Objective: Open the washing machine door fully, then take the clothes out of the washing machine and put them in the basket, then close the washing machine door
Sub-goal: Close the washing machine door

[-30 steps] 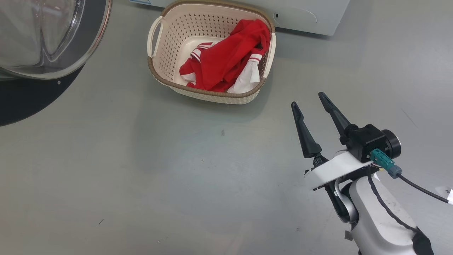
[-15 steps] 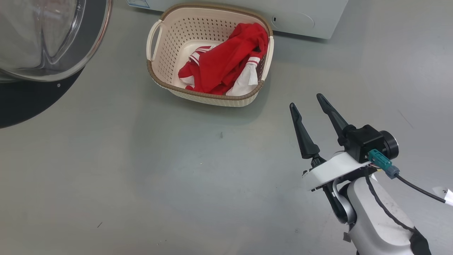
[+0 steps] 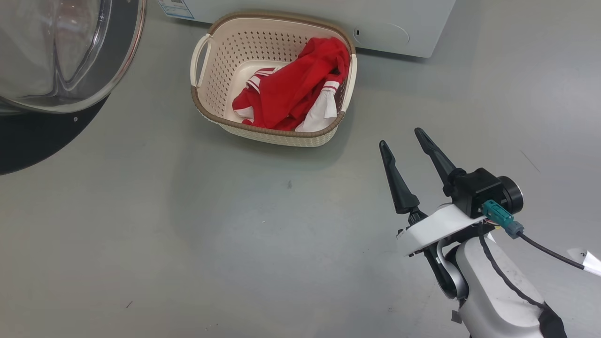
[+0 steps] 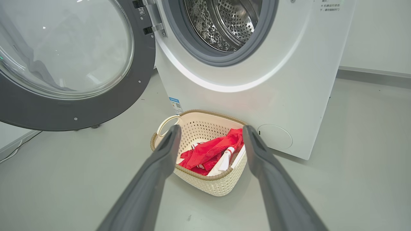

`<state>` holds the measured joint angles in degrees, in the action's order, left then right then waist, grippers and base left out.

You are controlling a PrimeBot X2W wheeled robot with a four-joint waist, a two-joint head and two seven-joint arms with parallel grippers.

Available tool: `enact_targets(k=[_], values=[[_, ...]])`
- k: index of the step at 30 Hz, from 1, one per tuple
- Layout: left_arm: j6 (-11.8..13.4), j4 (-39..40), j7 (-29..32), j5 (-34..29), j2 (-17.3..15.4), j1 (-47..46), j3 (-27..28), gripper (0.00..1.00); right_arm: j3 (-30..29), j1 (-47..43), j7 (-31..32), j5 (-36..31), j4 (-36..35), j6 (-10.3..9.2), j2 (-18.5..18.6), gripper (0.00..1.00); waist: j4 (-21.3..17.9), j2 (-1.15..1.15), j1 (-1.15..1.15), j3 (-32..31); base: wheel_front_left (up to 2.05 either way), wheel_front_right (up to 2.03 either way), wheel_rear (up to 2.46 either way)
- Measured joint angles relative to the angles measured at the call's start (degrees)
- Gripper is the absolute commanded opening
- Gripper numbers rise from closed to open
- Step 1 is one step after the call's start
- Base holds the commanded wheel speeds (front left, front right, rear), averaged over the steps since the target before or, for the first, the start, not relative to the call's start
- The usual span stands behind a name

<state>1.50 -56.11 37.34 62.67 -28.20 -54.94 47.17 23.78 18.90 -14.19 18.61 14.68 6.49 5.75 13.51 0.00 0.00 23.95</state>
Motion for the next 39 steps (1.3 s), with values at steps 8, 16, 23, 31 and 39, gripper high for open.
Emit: enact_targets(k=[8, 16, 23, 31, 39], values=[[-1.4, -0.8, 5.4, 2.8, 0.1, 0.0, 0.5, 0.00, 0.4, 0.0, 0.0, 0.0, 0.6, 0.02, -0.3, 1.00, -0.3, 0.00, 0.00, -0.8, 0.00, 0.00, 0.00], [-2.8, -1.1, 10.3, 3.3, -0.1, 0.0, -0.2, 0.00, 0.5, 0.0, 0.0, 0.5, 0.7, 0.10, -0.5, 1.00, -0.6, 0.00, 0.00, -1.7, 0.00, 0.00, 0.00], [-4.7, -1.1, 15.2, 4.2, 0.5, 0.1, -1.1, 0.00, 0.2, 0.0, 0.0, 0.6, 0.6, 0.15, -0.6, 1.00, -0.8, 0.00, 0.00, -2.1, 0.00, 0.00, 0.00], [-6.3, -0.8, 20.6, 5.6, 2.2, 0.4, -2.2, 0.00, -0.6, 0.0, 0.0, 1.1, 0.5, 0.16, -0.8, 1.00, -0.8, 0.00, 0.00, -2.8, 0.00, 0.00, 0.00], [-6.9, -0.2, 25.2, 9.4, 5.5, 0.4, -1.0, 0.00, -1.1, -0.2, 0.0, 1.5, 0.5, 0.16, -1.1, 1.00, -0.8, 0.00, 0.00, -3.9, 0.00, 0.00, 0.00]])
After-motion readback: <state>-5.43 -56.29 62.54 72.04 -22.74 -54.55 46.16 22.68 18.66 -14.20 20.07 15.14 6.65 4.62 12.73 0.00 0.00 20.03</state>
